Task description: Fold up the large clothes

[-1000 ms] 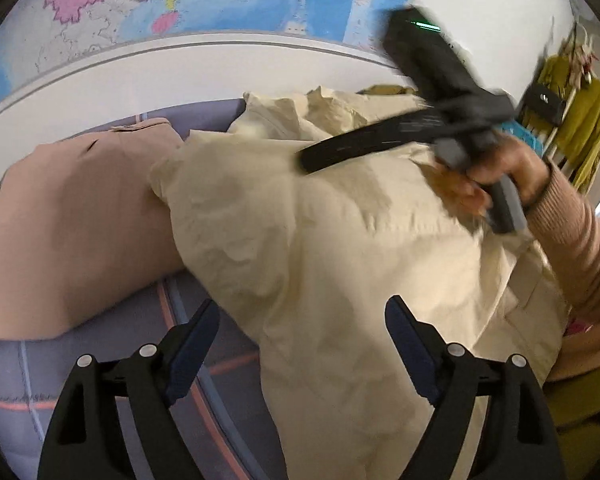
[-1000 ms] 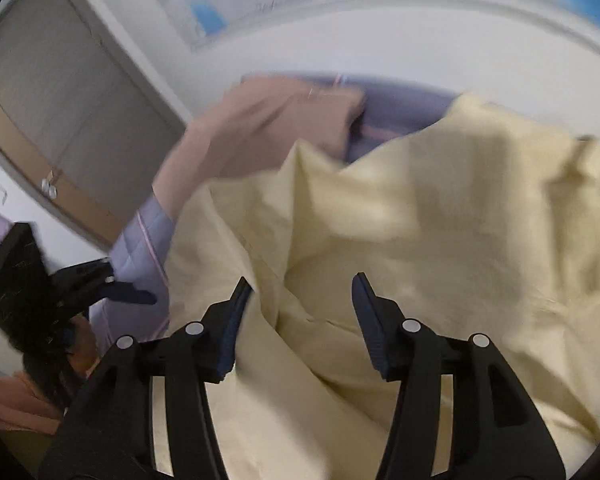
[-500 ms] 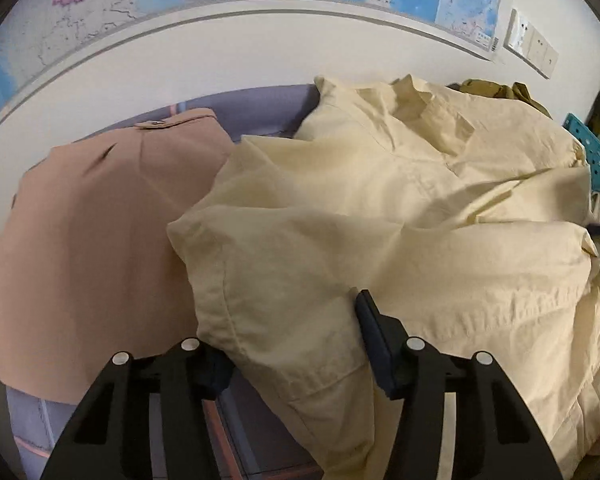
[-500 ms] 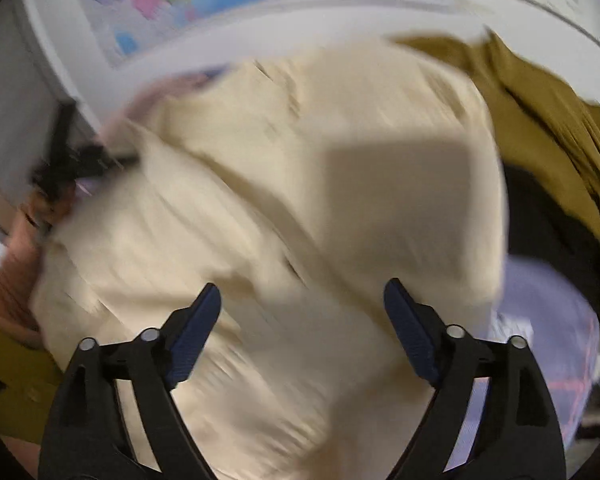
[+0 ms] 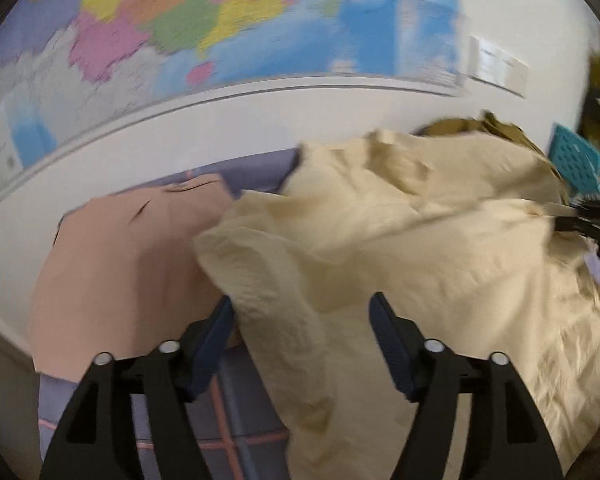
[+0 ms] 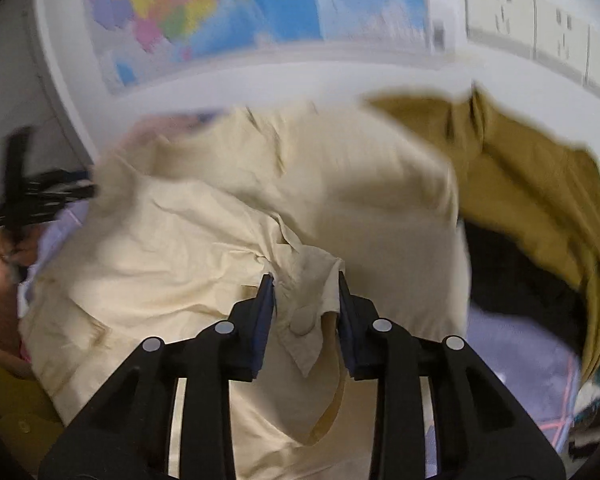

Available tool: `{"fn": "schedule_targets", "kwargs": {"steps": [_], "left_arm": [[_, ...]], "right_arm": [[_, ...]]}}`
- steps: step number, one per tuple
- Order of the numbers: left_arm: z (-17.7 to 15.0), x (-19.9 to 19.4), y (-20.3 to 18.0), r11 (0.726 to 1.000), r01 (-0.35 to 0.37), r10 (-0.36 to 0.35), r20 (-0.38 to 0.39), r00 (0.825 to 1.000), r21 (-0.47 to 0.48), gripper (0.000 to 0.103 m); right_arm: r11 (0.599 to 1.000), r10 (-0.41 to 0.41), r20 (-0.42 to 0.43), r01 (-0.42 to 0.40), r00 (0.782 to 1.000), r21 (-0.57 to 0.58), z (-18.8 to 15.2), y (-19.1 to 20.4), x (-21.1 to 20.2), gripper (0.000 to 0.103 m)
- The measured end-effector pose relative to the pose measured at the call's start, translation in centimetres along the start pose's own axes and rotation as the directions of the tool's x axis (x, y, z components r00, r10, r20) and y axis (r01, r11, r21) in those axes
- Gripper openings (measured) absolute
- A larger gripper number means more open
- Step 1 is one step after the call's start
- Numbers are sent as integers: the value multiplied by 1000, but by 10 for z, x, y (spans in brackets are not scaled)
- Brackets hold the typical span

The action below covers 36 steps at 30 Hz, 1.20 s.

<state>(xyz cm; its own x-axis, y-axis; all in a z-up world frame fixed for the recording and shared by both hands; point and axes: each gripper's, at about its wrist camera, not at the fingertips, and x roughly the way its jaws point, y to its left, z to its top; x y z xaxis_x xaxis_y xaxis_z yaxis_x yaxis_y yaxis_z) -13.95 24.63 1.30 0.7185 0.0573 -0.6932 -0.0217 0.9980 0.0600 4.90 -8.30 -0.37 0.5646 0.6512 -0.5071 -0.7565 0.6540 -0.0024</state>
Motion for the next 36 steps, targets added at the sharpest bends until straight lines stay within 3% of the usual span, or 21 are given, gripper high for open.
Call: {"fn": "schedule_targets", "kwargs": {"steps": [3, 5, 8, 11, 14, 17, 21, 23, 25, 27, 32, 36], "left_arm": [[-18, 19, -14, 997, -33, 38, -73, 997, 67, 74], [-27, 29, -13, 997, -54, 61, -120, 991, 59, 73], [-35, 17, 3, 997, -72, 71, -101, 992, -9, 73], [-38, -11, 18, 996, -60, 58, -33, 998, -72, 73], [-42, -37, 16, 998, 35, -33, 35, 999, -61, 75], [-50, -36, -2, 993, 117, -117, 26, 993, 2, 78], [-62, 10, -19, 999, 6, -1, -135, 991, 36, 78], [-65, 23, -14, 1000, -18, 16, -175, 984, -9, 78], [-64, 14, -8, 998, 2, -10, -150, 989, -55, 78], [-65, 0, -4, 998, 2, -10, -115, 993, -64, 78], [-70, -29, 2, 996, 13, -19, -61, 998, -86, 78], [-86, -38, -2, 992, 53, -59, -50, 997, -117, 78]], "right_arm": [[999, -20, -22, 21, 1000, 36, -12, -4, 9, 51], [998, -22, 26, 21, 999, 53, -14, -3, -6, 55], [999, -43, 139, 39, 989, 34, -20, 5, -40, 60], [1000, 22, 205, -17, 978, -25, -24, 24, -61, 58], [990, 106, 138, -90, 985, -112, -29, 47, -46, 55], [989, 82, 20, -79, 996, -126, -34, 52, -9, 51], [996, 66, -59, -69, 996, -50, -35, 36, 33, 45], [995, 98, -50, -98, 994, -7, -34, 30, 34, 45], [995, 97, -24, -97, 995, 4, -34, 30, 21, 50], [997, 81, 29, -81, 996, -7, -38, 34, -2, 66], [991, 135, 85, -134, 987, -13, -54, 37, -38, 71], [991, 129, 40, -130, 991, 24, -75, 36, -36, 72]]}}
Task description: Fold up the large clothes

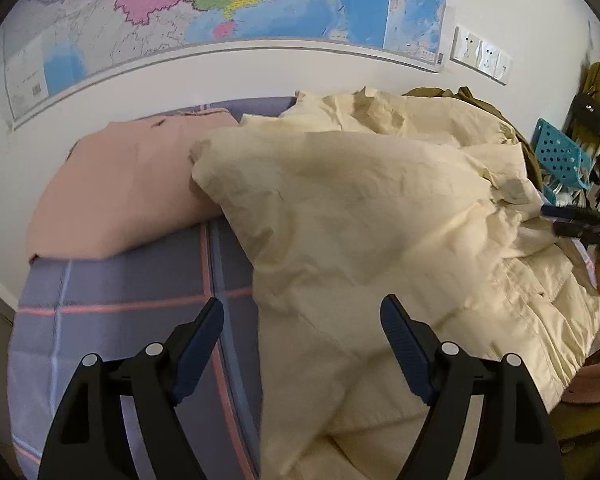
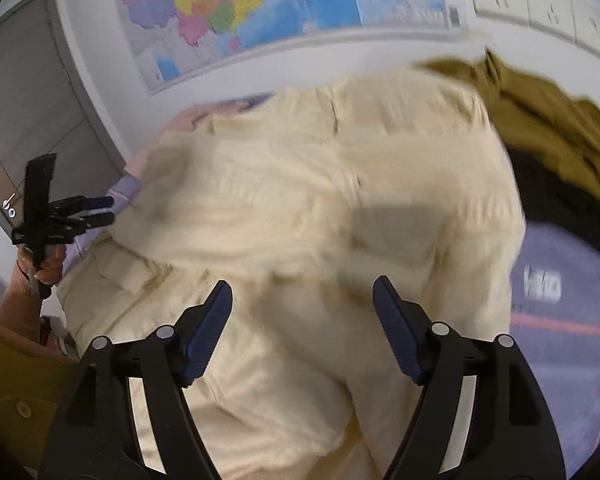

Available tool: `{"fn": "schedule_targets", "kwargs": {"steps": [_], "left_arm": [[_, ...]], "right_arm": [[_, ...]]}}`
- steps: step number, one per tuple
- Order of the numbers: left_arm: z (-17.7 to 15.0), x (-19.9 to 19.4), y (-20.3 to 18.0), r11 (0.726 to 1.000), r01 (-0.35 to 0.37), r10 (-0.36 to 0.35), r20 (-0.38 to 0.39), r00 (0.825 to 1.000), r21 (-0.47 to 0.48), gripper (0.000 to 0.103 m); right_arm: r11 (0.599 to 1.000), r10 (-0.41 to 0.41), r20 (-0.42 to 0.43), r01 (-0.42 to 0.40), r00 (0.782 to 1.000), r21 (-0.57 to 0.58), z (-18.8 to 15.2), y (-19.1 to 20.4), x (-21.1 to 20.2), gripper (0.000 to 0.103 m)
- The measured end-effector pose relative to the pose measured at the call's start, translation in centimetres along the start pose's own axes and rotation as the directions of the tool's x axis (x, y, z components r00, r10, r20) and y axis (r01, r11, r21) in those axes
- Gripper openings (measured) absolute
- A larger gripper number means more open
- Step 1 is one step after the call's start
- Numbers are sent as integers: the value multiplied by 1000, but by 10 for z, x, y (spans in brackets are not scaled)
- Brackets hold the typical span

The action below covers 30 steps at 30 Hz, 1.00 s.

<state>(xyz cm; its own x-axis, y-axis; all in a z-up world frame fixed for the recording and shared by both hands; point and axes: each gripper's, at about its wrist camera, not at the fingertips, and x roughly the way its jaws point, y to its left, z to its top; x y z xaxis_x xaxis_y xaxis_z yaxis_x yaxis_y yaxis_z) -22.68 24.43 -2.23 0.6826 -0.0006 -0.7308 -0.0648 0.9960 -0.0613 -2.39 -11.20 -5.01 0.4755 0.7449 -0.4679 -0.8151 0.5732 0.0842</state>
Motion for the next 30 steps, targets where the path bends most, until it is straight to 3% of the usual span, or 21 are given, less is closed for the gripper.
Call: {"fn": "schedule_targets", "kwargs": {"steps": [3, 9, 12, 16, 23, 28, 30], "left_arm": [[-13, -1, 0, 999, 22, -23, -18, 1000, -27, 81], [-35, -26, 21, 988, 86, -84, 21, 996, -132, 83], [-46, -33, 32, 977, 118, -114, 33, 993, -176, 88], [-61, -28, 36, 967, 136, -141, -12, 990, -215, 88], [-78, -27, 24, 963, 165, -179, -47, 983, -213, 88], [-91, -26, 17, 964, 170, -191, -86, 978, -205, 88], [-94, -28, 15, 963, 185, -204, -83, 975, -199, 91]], "right_arm": [[998, -8, -33, 10, 999, 64, -13, -9, 4, 71], [985, 37, 109, -55, 993, 163, -25, -23, -49, 77], [974, 31, 135, -61, 990, 220, -41, -34, -72, 81], [948, 5, 129, -46, 992, 316, -69, -53, -88, 83], [901, 30, 134, -84, 991, 426, -111, -70, -94, 86], [901, 52, 107, -93, 993, 423, -126, -64, -92, 88], [897, 95, 105, -131, 990, 422, -131, -60, -87, 88]]}}
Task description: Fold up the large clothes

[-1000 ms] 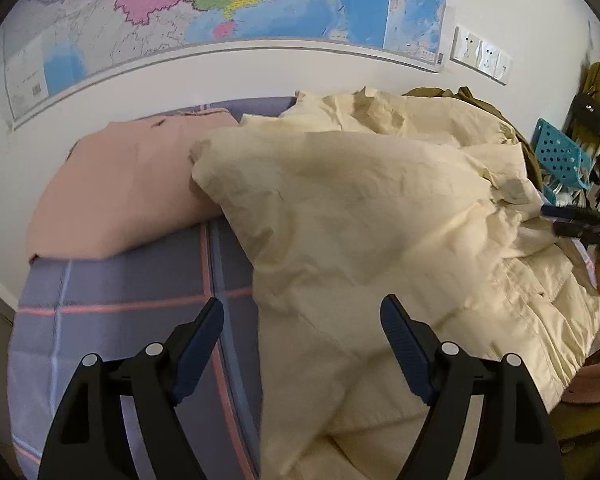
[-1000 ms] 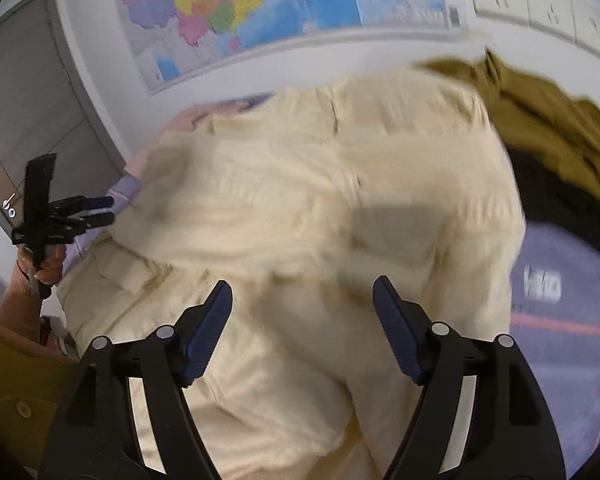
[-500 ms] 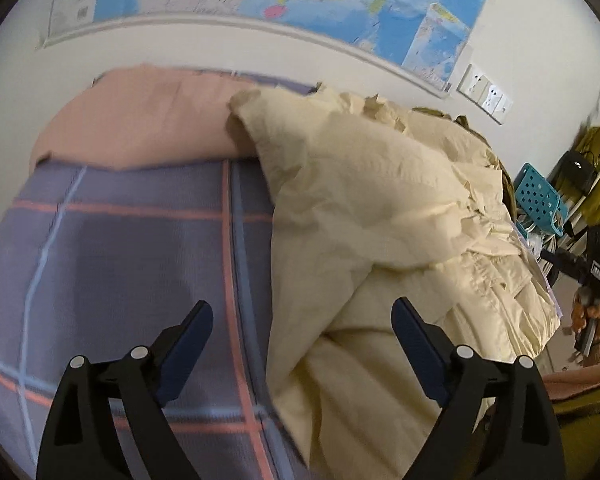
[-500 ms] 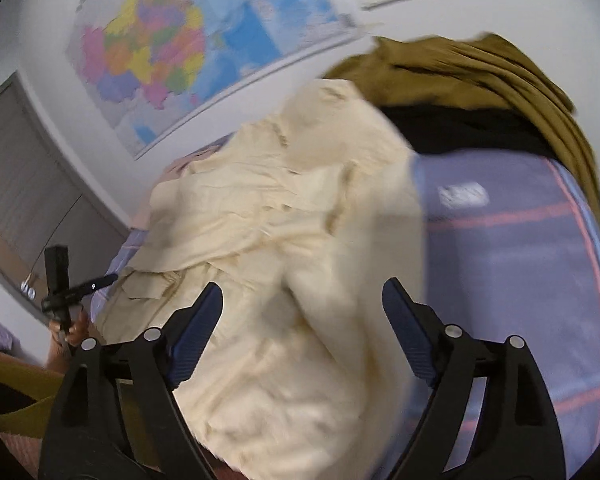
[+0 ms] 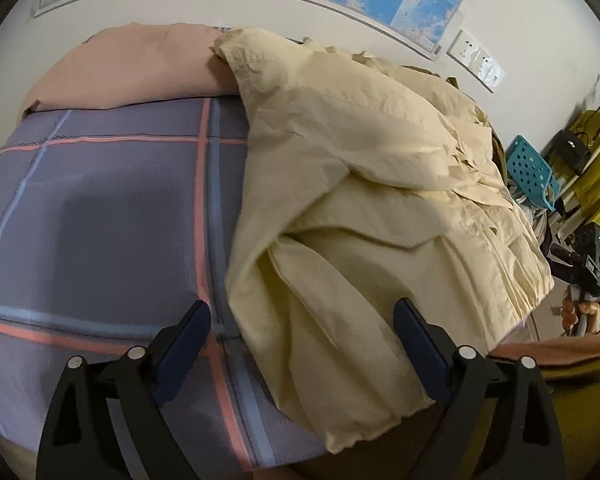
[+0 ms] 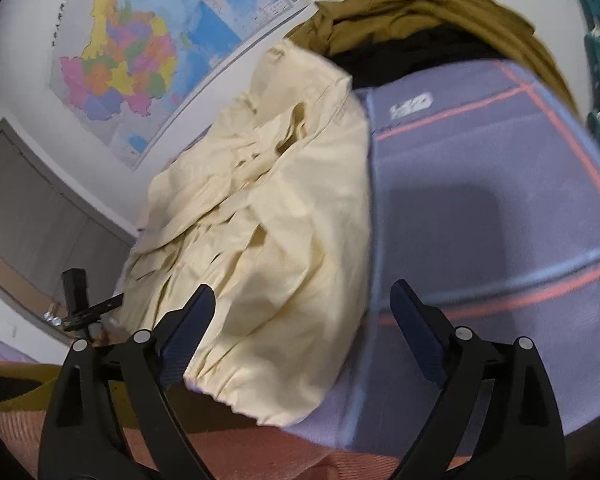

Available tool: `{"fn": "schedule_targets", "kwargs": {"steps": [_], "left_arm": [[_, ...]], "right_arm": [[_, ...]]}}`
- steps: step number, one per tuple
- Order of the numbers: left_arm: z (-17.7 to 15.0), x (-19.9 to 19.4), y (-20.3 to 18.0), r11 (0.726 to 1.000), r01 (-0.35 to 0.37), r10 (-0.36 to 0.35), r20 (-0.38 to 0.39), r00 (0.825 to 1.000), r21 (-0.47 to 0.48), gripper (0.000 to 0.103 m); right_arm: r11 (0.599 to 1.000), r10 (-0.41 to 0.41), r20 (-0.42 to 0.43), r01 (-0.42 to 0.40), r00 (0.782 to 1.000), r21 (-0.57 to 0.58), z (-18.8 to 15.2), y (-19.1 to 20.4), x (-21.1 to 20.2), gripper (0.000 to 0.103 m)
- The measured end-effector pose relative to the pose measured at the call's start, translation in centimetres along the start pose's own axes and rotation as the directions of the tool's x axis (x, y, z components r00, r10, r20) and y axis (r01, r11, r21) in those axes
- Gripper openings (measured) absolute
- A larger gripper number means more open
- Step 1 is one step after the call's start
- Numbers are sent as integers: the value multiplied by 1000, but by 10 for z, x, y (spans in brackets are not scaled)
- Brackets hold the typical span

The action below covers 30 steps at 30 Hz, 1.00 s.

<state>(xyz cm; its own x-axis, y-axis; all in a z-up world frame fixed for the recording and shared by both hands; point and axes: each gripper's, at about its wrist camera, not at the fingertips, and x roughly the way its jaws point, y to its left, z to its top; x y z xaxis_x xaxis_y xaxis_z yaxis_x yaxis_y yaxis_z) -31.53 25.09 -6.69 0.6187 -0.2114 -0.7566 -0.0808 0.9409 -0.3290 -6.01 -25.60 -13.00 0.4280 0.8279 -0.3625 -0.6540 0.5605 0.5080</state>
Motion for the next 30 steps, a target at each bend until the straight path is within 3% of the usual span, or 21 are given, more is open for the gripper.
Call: {"fn": "schedule_targets", "kwargs": {"steps": [5, 7, 9, 12, 15, 19, 20, 21, 22, 24, 26, 30], "left_arm": [[-6, 1, -11, 997, 71, -69, -30, 997, 41, 96], [-11, 1, -18, 990, 133, -130, -48, 990, 54, 96], [-15, 2, -22, 979, 199, -196, -56, 979, 48, 96], [-18, 4, -26, 978, 202, -200, -46, 979, 55, 96], [-14, 7, -26, 977, 211, -210, -35, 977, 21, 96], [-9, 12, -31, 987, 158, -158, 4, 987, -33, 93], [-8, 13, -32, 991, 127, -126, 18, 992, -49, 87], [-7, 12, -33, 994, 101, -100, 25, 995, -49, 69], [-6, 13, -35, 997, 61, -60, 19, 998, -39, 63], [-2, 11, -36, 998, 32, -32, 16, 999, -47, 37], [4, 3, -33, 996, 53, -51, 19, 998, -69, 29], [15, -29, -30, 990, 128, -123, 86, 989, -61, 25]], "right_arm": [[997, 45, -39, -47, 998, -55, -14, 14, 14, 94], [995, 58, -55, -62, 997, -79, -17, 21, 18, 93], [987, 131, -80, -137, 988, -81, -20, 26, 24, 92], [982, 145, -83, -153, 986, -107, -19, 33, 32, 91], [972, 216, -89, -222, 972, -73, -17, 32, 37, 77], [967, 252, -81, -254, 964, -18, -16, 28, 41, 64], [958, 287, -70, -287, 955, 16, -18, 24, 40, 50], [950, 311, -59, -309, 949, 39, -19, 22, 40, 33], [942, 331, -52, -328, 942, 67, -20, 21, 41, 28], [936, 349, -33, -347, 937, 57, -19, 25, 35, 22], [916, 400, -3, -399, 917, 42, -18, 33, 24, 19], [889, 457, 42, -455, 888, -53, -14, 64, -4, 17]]}}
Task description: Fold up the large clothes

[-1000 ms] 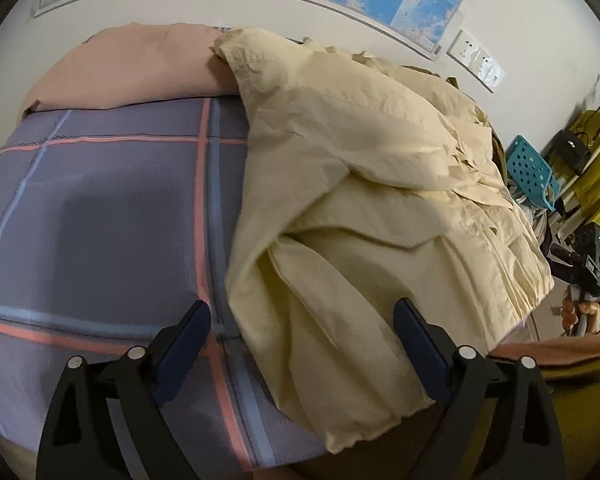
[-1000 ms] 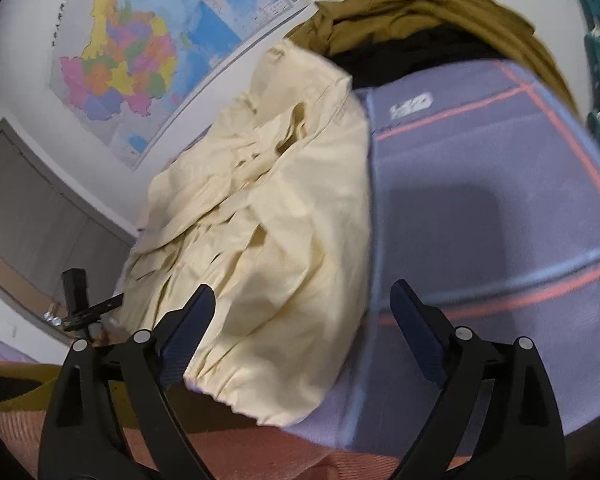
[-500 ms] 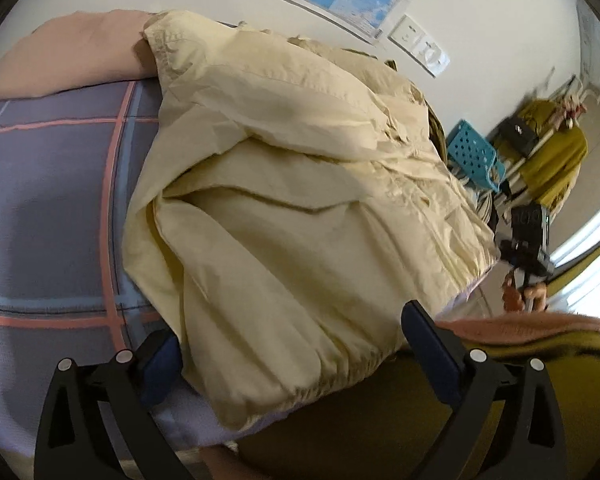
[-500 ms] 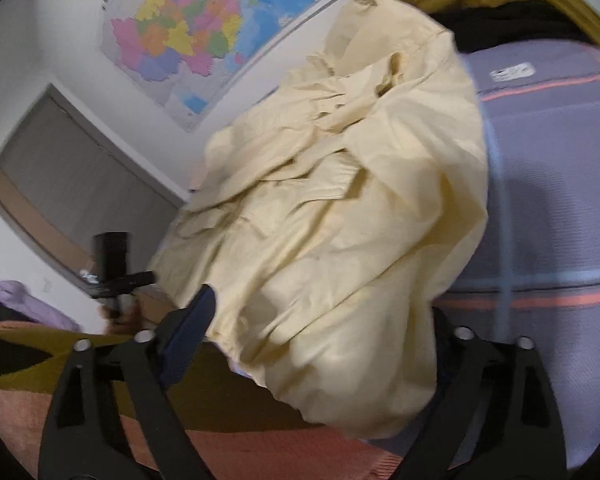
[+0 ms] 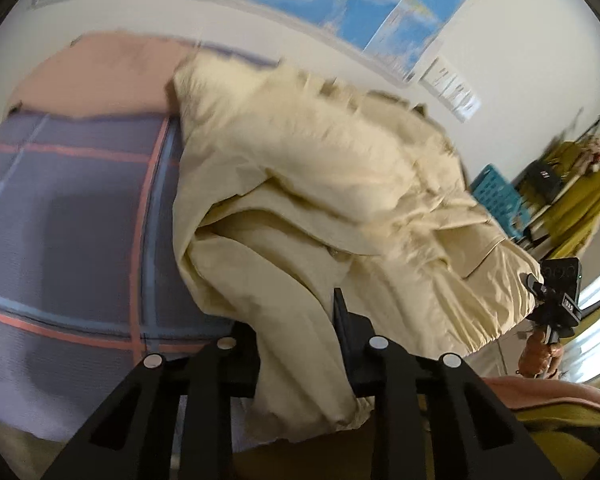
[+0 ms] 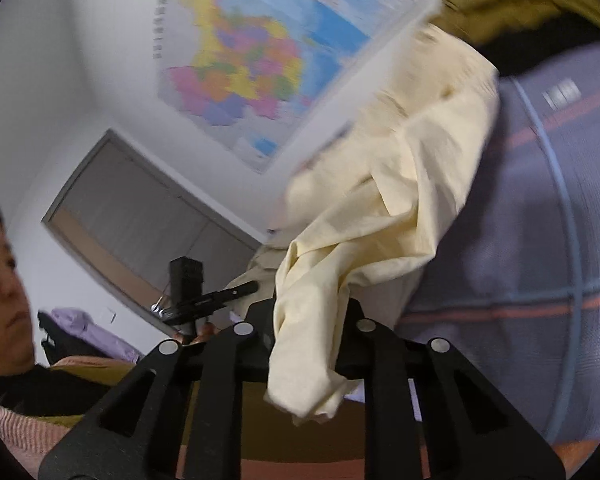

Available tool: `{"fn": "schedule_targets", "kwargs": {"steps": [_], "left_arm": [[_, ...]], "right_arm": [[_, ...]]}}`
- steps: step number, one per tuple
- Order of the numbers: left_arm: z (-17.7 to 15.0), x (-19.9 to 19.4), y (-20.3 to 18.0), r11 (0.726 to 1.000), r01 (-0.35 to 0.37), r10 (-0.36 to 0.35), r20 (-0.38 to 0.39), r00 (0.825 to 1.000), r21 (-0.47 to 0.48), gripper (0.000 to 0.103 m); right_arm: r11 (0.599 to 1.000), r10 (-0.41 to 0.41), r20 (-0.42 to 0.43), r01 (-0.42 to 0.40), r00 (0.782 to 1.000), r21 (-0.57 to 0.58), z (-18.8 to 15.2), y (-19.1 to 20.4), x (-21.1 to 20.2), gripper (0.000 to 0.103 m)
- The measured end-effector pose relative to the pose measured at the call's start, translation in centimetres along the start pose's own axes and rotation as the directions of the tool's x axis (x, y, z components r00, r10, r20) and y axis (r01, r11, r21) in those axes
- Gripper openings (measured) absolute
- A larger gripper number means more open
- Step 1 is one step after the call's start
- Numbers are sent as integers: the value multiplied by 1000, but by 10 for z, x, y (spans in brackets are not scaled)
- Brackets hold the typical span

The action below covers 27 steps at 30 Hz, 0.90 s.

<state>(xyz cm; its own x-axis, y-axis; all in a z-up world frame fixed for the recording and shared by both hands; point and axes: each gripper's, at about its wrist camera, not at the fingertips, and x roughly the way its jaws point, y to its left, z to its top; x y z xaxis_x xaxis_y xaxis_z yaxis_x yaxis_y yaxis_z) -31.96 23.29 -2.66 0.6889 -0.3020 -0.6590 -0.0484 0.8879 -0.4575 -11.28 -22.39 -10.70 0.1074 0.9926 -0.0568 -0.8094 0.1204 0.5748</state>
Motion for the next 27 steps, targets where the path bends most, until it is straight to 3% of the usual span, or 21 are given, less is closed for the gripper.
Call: {"fn": "schedule_targets", "kwargs": {"steps": [4, 6, 10, 12, 13, 14, 16, 18, 20, 27], "left_arm": [[5, -21, 4, 999, 42, -42, 24, 999, 23, 32], [1, -13, 14, 999, 52, -52, -29, 998, 5, 45], [-16, 21, 29, 1000, 6, -8, -169, 986, -11, 56], [-19, 23, 28, 1000, 29, -27, -163, 986, 5, 64], [-20, 22, 27, 999, 43, -41, -167, 985, 10, 66], [-21, 22, 25, 999, 44, -41, -170, 985, 17, 66], [-20, 25, 22, 999, 22, -17, -174, 985, 27, 61], [-14, 24, 20, 1000, -12, 13, -164, 986, 9, 34], [-8, 18, 21, 999, 1, -5, -139, 990, -33, 28], [18, -12, 9, 997, 57, -58, -25, 998, -43, 24]], "right_arm": [[998, 26, -50, -29, 998, -55, 1, 20, -1, 22], [1000, 17, -100, -19, 995, -20, -3, 9, 3, 37], [996, -26, -159, 39, 987, 79, -17, -19, 10, 42], [994, -46, -186, 64, 982, 92, -26, -26, 13, 59], [993, -59, -196, 79, 979, 93, -31, -30, 11, 60], [991, -69, -204, 91, 977, 103, -36, -33, 10, 60], [989, -67, -208, 93, 976, 119, -41, -38, 11, 50], [990, -47, -189, 71, 981, 122, -42, -38, 11, 28], [993, -6, -136, 21, 991, 114, -35, -27, 6, 20], [998, 49, 14, -50, 999, 48, 1, 8, -5, 18]]}}
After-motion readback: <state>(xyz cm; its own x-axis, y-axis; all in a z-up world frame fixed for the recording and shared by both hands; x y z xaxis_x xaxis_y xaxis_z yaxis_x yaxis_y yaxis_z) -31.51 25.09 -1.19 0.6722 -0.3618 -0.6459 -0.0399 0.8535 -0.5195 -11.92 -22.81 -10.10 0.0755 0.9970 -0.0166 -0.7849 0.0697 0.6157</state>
